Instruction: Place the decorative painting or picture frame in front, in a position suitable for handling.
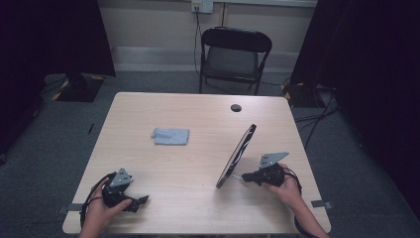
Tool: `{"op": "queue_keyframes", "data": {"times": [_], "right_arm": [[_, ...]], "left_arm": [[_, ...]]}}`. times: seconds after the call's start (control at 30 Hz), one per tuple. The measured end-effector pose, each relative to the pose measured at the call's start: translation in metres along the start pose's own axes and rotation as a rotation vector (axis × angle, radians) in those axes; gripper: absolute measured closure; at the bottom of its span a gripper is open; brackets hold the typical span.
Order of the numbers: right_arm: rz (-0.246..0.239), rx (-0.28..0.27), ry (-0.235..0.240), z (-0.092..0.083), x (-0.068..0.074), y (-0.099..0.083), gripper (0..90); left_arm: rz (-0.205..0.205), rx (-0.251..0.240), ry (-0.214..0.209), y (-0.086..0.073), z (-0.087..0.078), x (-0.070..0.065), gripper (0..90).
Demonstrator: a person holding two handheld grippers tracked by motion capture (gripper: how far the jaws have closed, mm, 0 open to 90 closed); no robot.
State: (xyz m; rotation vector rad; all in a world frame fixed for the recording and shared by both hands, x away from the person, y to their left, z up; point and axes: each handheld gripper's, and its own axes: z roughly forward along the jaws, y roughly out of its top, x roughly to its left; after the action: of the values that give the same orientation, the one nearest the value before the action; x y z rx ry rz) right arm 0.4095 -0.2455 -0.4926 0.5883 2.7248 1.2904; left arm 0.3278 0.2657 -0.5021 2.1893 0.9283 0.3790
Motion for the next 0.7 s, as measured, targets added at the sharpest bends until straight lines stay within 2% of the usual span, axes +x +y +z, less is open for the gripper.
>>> {"op": "queue_keyframes", "data": {"times": [0.1, 0.13, 0.37, 0.53, 0.7], "right_arm": [[0.004, 0.004, -0.009, -0.002, -0.002, -0.001, 88.9], [0.028, -0.001, -0.024, -0.004, -0.006, -0.003, 87.7], [0.074, -0.014, -0.083, -0.008, -0.014, -0.007, 82.4], [0.101, -0.012, -0.146, -0.005, -0.02, -0.003, 78.3], [0.139, -0.014, -0.179, -0.002, -0.027, 0.001, 76.6]], "left_arm": [[0.0, 0.0, 0.0, 0.0, 0.0, 0.0, 0.0], [0.0, 0.0, 0.0, 0.0, 0.0, 0.0, 0.0], [0.001, 0.002, -0.001, 0.0, 0.0, 0.0, 0.0], [0.004, 0.005, 0.0, 0.0, 0.0, 0.0, 0.0], [0.002, 0.003, -0.001, 0.001, 0.0, 0.0, 0.0]]}}
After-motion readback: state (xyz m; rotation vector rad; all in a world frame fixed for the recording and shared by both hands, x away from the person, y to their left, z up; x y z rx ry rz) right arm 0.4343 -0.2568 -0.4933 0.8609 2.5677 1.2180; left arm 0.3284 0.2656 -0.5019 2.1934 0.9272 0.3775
